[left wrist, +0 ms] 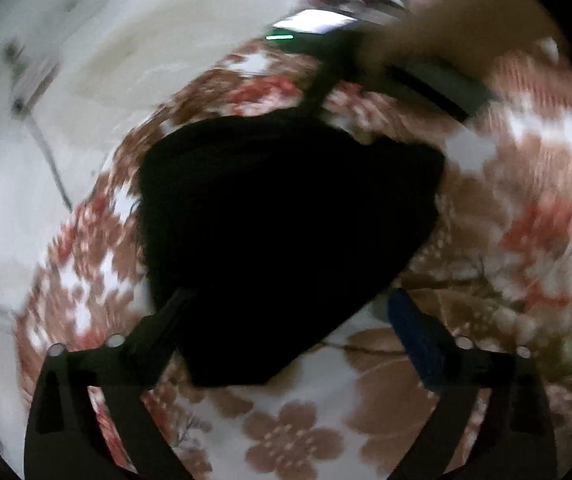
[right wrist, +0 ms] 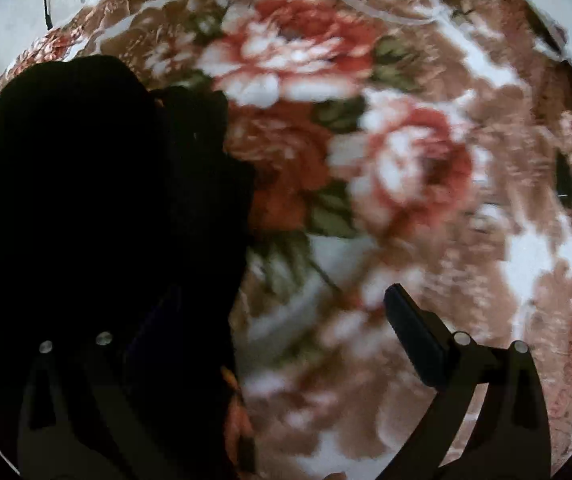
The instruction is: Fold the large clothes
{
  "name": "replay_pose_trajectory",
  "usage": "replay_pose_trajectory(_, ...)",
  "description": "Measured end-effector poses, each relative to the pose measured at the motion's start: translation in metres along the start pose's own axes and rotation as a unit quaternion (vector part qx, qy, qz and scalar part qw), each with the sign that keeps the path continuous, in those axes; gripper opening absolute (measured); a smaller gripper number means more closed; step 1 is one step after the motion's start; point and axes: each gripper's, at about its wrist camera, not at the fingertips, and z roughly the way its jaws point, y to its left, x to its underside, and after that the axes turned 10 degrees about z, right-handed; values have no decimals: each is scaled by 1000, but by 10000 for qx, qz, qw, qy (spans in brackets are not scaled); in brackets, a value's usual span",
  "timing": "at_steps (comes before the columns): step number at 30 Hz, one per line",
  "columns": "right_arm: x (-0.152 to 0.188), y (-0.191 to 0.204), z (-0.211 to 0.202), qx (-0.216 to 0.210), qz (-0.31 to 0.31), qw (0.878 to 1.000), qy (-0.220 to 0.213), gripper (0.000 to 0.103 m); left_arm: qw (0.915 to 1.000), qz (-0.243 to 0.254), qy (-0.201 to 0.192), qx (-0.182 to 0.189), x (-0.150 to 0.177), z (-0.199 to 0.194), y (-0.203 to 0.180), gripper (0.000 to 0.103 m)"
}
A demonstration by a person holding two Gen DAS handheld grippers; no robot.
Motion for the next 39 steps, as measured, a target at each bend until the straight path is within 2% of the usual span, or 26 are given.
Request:
replay_pose_trajectory(2, 12, -13, -24, -343, 73, 9994, -57, 98, 9967, -717, 5, 389, 10, 2, 45, 98)
replay_pose_trajectory(4, 20, -22, -34, -738, 294, 9968, 122, 98, 9845, -1519, 58, 876, 23, 16, 83, 98)
replay_pose_trajectory(6, 27, -19, -38, -1137, 463, 9917, 370, 98, 9607, -2373, 103, 1438, 33, 38, 121, 97)
replay_pose_trajectory(8, 32, -8, -38, -1382, 386, 9882, 528, 98, 9378, -2963, 92, 1809, 43, 63, 148, 97)
replay_pose_trajectory(9, 34, -4, -35, -1612, 418, 9838, 662, 98, 9238, -3213, 131, 2076, 46, 80, 161, 97)
replay_pose_trajectory(11, 38, 5, -23, -2167, 661, 9693, 954, 98, 9015, -3496, 113, 2549, 49, 102, 167, 97)
replay_pose_trajectory(13, 36, 15, -11, -2101, 620, 9707, 988, 98, 8792, -3717, 128, 2977, 50, 128, 169, 97)
replay_pose_trajectory(14, 34, 18, -5, -2042, 576, 9722, 987, 98, 8722, -3738, 143, 3153, 48, 137, 168, 97)
replay_pose_trajectory(15, 33, 20, 2, -2032, 605, 9717, 1043, 98, 8715, -3702, 150, 3213, 44, 146, 167, 98)
replay_pose_trajectory(17, 30, 25, 14, -2337, 784, 9607, 1274, 98, 8722, -3653, 167, 3250, 42, 156, 168, 99)
replay_pose_trajectory(19, 28, 32, 20, -2491, 866, 9537, 1446, 98, 8610, -3734, 166, 3448, 47, 169, 173, 99)
replay_pose_trajectory(20, 26, 40, 21, -2586, 816, 9503, 1528, 99, 8611, -3711, 165, 3470, 49, 172, 175, 99)
replay_pose_trajectory(21, 24, 46, 23, -2629, 751, 9490, 1572, 99, 8654, -3605, 215, 3474, 49, 176, 174, 99)
replay_pose_trajectory(23, 18, 55, 25, -2668, 661, 9487, 1564, 99, 8638, -3564, 312, 3548, 52, 184, 176, 99)
replay_pose_trajectory(26, 13, 59, 41, -2903, 701, 9387, 1722, 99, 8446, -3747, 345, 3809, 63, 198, 181, 99)
replay_pose_trajectory(27, 12, 60, 50, -2943, 706, 9356, 1819, 99, 8351, -3808, 318, 3957, 67, 203, 180, 99)
replay_pose_trajectory(28, 11, 59, 56, -2965, 707, 9341, 1856, 99, 8154, -3955, 324, 4215, 72, 213, 177, 99)
replay_pose_trajectory(29, 9, 57, 62, -3035, 728, 9310, 1894, 99, 7995, -4071, 336, 4403, 74, 218, 173, 99)
replay_pose_trajectory(30, 8, 56, 64, -3082, 749, 9288, 1916, 99, 7892, -4144, 330, 4520, 74, 223, 170, 99)
replay_pose_trajectory(31, 8, 54, 68, -3171, 775, 9252, 1937, 99, 7884, -4129, 314, 4549, 70, 224, 166, 99)
replay_pose_trajectory(34, 10, 51, 72, -3364, 778, 9185, 1926, 99, 7975, -3953, 322, 4547, 58, 225, 157, 99)
replay_pose_trajectory(36, 11, 55, 67, -3342, 811, 9184, 1957, 96, 7954, -3953, 326, 4582, 58, 225, 155, 99)
replay_pose_trajectory(37, 11, 59, 63, -3396, 786, 9159, 1989, 89, 7943, -3953, 337, 4600, 58, 224, 154, 99)
replay_pose_trajectory(39, 11, 67, 51, -3514, 599, 9131, 1978, 78, 7913, -3951, 295, 4658, 57, 219, 154, 91)
